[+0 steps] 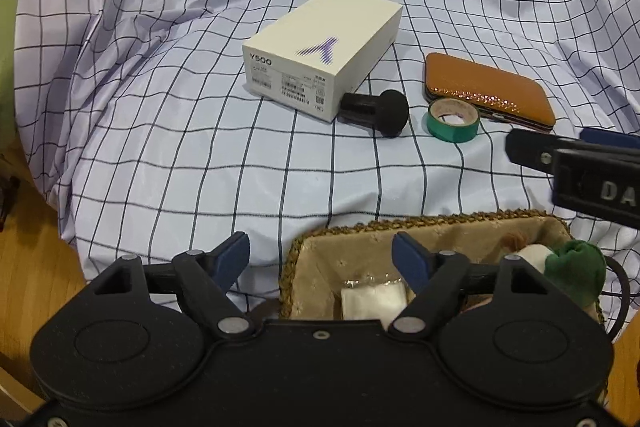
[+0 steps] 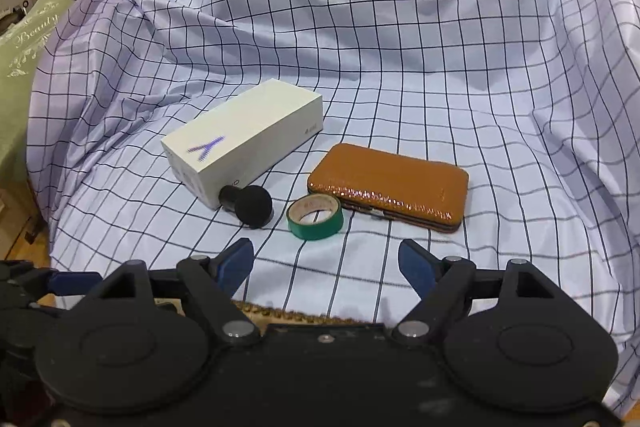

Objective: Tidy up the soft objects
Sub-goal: 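Open the right tool on the plush and lift both tools from the basket, then reach the right tool to the green tape roll and close on it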

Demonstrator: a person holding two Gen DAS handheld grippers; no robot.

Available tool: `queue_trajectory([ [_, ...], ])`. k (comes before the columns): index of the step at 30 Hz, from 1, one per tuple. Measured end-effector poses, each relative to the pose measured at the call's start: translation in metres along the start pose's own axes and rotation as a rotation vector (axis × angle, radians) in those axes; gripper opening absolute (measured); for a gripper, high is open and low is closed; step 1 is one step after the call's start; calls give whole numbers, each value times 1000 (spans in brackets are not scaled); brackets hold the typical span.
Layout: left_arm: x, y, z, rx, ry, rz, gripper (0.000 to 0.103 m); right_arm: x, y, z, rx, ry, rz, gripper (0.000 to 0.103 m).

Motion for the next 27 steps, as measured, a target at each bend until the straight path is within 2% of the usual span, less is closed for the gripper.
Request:
queue_trajectory([
  [17,16,20,-29,6,-10,25,74,6,14,-61,-29,41,61,78],
  [27,19,30,-38,1,-13,48,74,1,22,-88,-38,70,116,65],
])
Point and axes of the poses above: each gripper's, at about its wrist camera, not at the fingertips, and z roughly against the way its jaws point, y to its left, x to its top, the point moved 10 cm from there along -z, roughly the way its jaws point, and after that the axes turned 10 degrees about -y, right-handed, at the moved point
